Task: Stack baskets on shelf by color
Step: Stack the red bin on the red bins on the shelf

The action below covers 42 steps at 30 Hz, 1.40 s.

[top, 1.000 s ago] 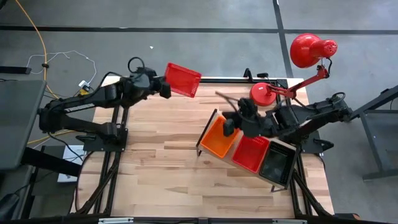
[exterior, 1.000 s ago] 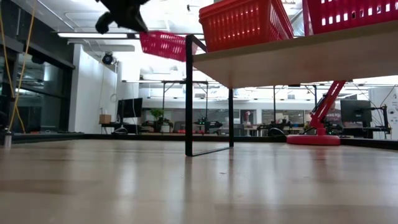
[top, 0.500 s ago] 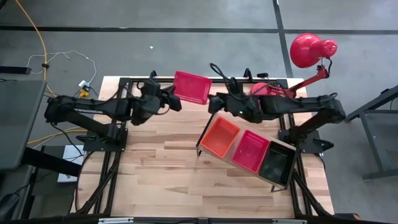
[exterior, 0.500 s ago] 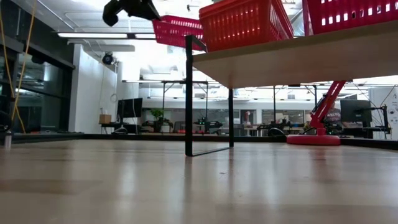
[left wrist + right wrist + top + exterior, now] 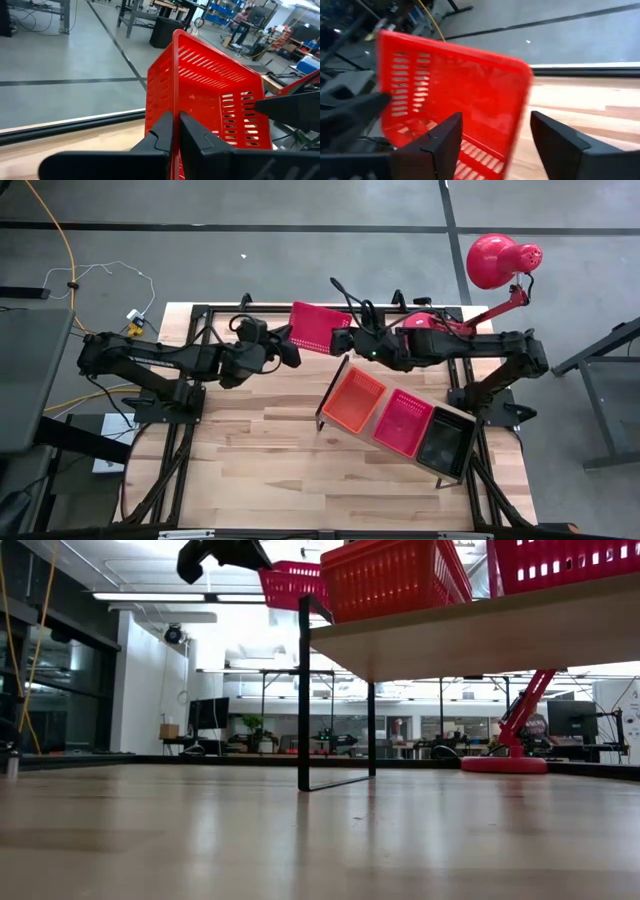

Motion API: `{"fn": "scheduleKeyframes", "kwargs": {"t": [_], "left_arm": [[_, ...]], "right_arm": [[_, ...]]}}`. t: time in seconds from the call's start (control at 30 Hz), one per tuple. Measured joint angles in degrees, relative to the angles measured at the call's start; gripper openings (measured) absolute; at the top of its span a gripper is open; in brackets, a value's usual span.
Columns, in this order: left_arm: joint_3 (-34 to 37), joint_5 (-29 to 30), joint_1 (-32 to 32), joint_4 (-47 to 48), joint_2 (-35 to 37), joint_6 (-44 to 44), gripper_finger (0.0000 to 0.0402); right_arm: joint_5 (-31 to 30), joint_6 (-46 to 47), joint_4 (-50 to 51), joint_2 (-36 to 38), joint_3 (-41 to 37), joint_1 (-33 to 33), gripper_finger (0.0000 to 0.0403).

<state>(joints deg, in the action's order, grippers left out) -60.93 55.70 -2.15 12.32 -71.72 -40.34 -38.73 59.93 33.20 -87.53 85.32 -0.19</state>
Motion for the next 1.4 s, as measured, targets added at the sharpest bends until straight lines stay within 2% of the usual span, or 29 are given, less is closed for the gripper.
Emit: {"fn": "scheduleKeyframes", "kwargs": {"t": [0.13,0.33,0.4,0.53,0.6,0.7,0.87,1.0,1.2,1.3,1.4], "left_arm": [[0.00,0.01,0.02,-1.95,0.00,1.32,0.0000],[0.00,-1.36,-0.04,-4.99,-0.02,3.08,0.0000],[0.00,-1.53,-0.01,-5.53,-0.02,4.08,0.0001],[0.00,-2.85,-0.21,-7.03,-0.02,7.24,0.0017],[0.00,-4.98,-0.69,-7.81,-0.02,8.92,0.0034],[-0.01,-8.00,-1.21,-9.05,0.02,10.76,0.0071],[-1.67,-9.39,-0.95,-9.29,0.01,14.28,0.0150],[-4.02,-12.77,-0.52,-8.73,0.56,17.09,0.0206],[-7.65,-18.19,1.21,-5.70,5.09,20.47,0.0246],[-7.72,-21.60,2.64,-5.22,8.33,23.48,0.0247],[-7.72,-22.92,4.45,-3.26,11.46,26.40,0.0244]], "right_arm": [[0.72,2.72,3.91,-0.40,0.00,-0.97,0.0177],[1.54,2.45,5.05,-0.67,0.02,-1.35,0.0041],[1.37,1.49,5.06,-0.70,0.02,-1.35,0.0012],[1.72,1.74,5.32,-0.70,0.02,-1.39,0.0021],[1.66,1.70,5.67,-0.70,0.02,-1.37,0.0012],[1.26,1.72,5.89,-0.70,0.02,-1.44,0.0004],[1.32,1.58,6.10,-0.68,0.02,-1.37,0.0002],[1.72,1.29,10.31,-0.11,0.02,-1.75,0.0000],[1.11,-5.73,17.63,5.99,0.02,-2.10,0.0000],[7.50,-13.71,17.74,11.48,0.12,-1.52,0.0000],[20.42,-17.24,19.18,17.01,0.20,-0.95,0.0000]]}}
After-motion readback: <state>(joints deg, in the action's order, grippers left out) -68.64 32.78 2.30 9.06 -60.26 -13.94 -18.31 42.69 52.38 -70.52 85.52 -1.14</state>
